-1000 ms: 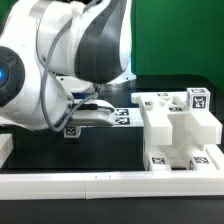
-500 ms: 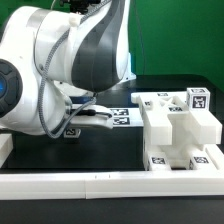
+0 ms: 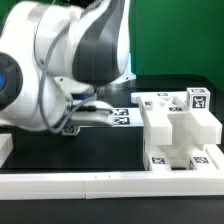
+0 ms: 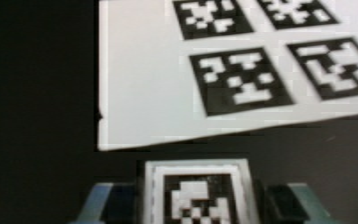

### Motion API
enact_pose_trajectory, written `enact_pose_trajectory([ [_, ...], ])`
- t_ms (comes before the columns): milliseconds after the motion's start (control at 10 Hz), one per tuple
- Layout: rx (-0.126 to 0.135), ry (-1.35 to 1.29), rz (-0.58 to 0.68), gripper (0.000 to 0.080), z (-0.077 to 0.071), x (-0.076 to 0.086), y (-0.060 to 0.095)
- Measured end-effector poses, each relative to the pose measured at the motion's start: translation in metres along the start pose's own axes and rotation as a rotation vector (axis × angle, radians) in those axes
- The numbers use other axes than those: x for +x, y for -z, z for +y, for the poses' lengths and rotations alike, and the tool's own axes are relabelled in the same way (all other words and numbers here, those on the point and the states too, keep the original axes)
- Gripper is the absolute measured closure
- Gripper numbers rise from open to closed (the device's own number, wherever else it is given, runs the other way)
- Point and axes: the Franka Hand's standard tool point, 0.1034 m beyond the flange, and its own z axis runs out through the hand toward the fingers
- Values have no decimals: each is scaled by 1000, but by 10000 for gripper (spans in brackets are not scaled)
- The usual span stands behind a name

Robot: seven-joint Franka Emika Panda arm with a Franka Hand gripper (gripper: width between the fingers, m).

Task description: Assemble chair

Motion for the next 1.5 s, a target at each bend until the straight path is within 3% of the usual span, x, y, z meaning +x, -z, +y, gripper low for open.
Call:
enact_pose_trajectory([
  [300, -11, 87, 210, 517, -33, -39, 44],
  [400, -32, 115, 302, 517, -33, -41, 43],
  [700, -41, 118, 517, 515, -31, -35, 48],
  [800, -41, 125, 585, 515, -47, -41, 59],
  [1000, -31, 188, 775, 515, -79, -54, 97],
  [1100, -53, 207, 862, 515, -86, -57, 111],
  [1200, -83, 219, 916, 515, -85, -60, 109],
  [1400, -84, 204, 1029, 515, -79, -55, 112],
  [1500, -79, 181, 1085, 515, -85, -54, 115],
])
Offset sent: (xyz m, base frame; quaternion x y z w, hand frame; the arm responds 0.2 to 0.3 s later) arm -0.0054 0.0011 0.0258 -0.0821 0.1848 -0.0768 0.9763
